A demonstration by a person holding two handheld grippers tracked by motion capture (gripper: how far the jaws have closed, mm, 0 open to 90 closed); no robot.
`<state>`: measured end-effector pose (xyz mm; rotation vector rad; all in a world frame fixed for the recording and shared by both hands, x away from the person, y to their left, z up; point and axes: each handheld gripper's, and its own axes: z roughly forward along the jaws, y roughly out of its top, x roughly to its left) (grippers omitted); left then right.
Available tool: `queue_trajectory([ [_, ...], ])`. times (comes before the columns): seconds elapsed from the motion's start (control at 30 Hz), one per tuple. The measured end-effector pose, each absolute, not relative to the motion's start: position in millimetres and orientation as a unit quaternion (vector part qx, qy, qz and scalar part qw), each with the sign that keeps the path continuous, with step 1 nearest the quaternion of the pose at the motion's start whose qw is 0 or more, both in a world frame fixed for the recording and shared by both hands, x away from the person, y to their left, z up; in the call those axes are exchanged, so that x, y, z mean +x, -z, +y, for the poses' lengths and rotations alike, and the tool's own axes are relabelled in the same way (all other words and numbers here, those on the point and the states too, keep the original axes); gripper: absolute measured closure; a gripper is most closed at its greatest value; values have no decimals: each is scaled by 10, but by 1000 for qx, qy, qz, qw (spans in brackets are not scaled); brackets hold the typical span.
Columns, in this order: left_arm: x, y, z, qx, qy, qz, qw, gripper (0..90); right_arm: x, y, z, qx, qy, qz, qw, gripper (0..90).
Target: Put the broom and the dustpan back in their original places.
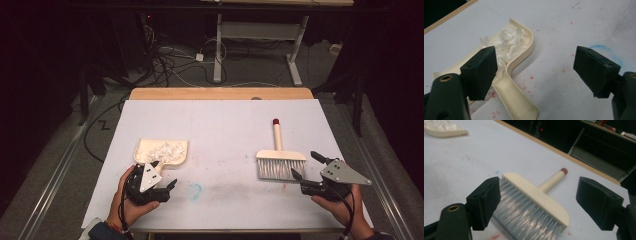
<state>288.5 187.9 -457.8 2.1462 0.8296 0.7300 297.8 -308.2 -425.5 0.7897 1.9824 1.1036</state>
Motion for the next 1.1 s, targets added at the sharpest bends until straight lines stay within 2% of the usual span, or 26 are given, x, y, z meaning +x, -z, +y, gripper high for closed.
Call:
queue_trajectory([
  [0.33, 2865, 4578, 1861, 830, -285, 322, 355, 188, 2912, 4515, -3133, 300, -420, 783, 347, 216],
  [1.1, 2834, 4616, 1798, 839, -288, 306, 346, 188, 2820, 4400, -3086, 289, -447, 765, 362, 222],
])
